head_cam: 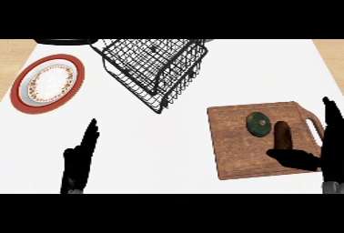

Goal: Pick the squash from the cutting board and place it in the tiered basket

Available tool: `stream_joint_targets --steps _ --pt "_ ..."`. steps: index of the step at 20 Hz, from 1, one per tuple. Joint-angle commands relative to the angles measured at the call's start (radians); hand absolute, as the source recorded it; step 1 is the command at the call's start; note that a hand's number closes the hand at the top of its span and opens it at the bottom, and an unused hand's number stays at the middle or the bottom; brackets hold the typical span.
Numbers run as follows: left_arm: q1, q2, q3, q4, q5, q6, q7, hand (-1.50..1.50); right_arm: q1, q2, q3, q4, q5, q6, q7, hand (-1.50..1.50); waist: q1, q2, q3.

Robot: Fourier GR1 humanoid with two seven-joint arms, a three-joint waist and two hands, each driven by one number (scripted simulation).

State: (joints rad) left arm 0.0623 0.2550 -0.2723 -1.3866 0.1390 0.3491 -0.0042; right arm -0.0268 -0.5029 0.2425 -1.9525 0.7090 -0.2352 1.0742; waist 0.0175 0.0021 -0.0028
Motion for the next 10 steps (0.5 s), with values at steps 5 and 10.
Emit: stream_joint_targets --steps 5,10 --pt "0.015 0.019 0.034 -0.037 0.019 -0.034 0.026 0.0 -0.13 0.09 0.064 0.135 0.124 0.181 0.191 -1.5 -0.006 -0.003 0.002" --pt "-0.013 -0.017 0.023 0.037 -0.02 -0.009 -0.009 0.0 -0.191 0.151 0.081 0.215 0.141 0.282 0.253 -1.5 -0.009 -0.002 0.001"
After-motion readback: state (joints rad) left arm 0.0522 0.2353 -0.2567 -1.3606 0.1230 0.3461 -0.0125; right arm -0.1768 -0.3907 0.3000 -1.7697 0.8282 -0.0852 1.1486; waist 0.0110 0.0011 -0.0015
